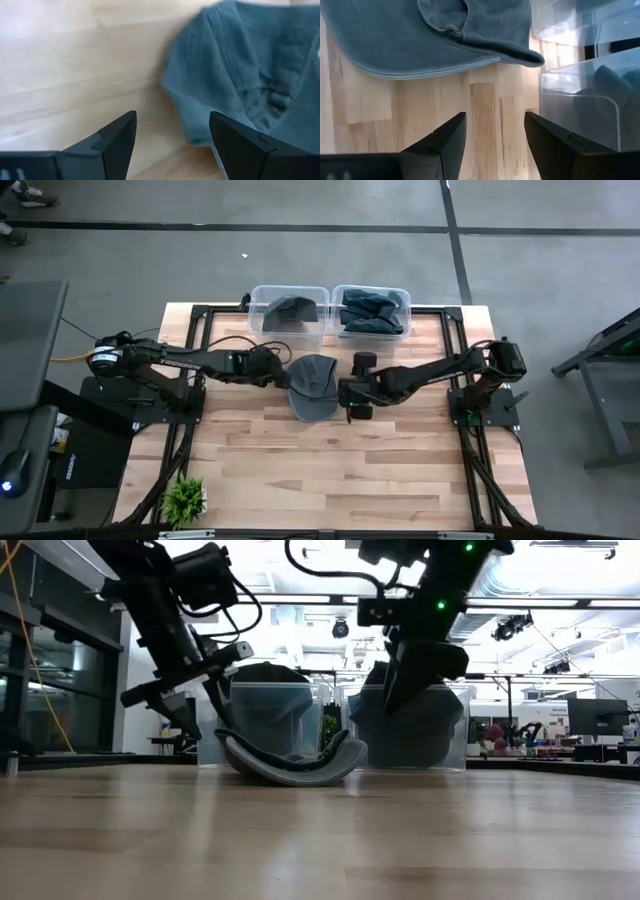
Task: Pick & Place hat
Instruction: Put the gray cap into the left transparent bin
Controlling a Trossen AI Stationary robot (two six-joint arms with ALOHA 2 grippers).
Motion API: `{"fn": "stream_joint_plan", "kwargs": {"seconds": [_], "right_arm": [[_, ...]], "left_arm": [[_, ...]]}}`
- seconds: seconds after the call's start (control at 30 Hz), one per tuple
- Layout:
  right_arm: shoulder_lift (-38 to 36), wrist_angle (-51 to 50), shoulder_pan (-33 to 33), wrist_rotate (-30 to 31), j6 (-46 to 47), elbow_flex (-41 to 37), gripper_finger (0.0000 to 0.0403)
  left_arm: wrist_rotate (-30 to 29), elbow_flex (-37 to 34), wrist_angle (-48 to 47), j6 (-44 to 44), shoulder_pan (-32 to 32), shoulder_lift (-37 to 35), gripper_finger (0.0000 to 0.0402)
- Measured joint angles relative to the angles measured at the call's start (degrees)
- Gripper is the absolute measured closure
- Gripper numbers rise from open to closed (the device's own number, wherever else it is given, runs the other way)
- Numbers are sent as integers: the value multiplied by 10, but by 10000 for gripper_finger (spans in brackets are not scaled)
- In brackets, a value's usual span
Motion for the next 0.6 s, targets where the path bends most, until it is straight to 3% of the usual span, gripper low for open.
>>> {"fn": "stream_joint_plan", "kwargs": {"seconds": [0.13,0.6], "right_arm": [[0,21,23,20,-1,-9,208],[-4,270,40,32,-25,-190,208]], "left_arm": [[63,0,3,17,31,0,154],[120,0,48,5,74,13,154]]}}
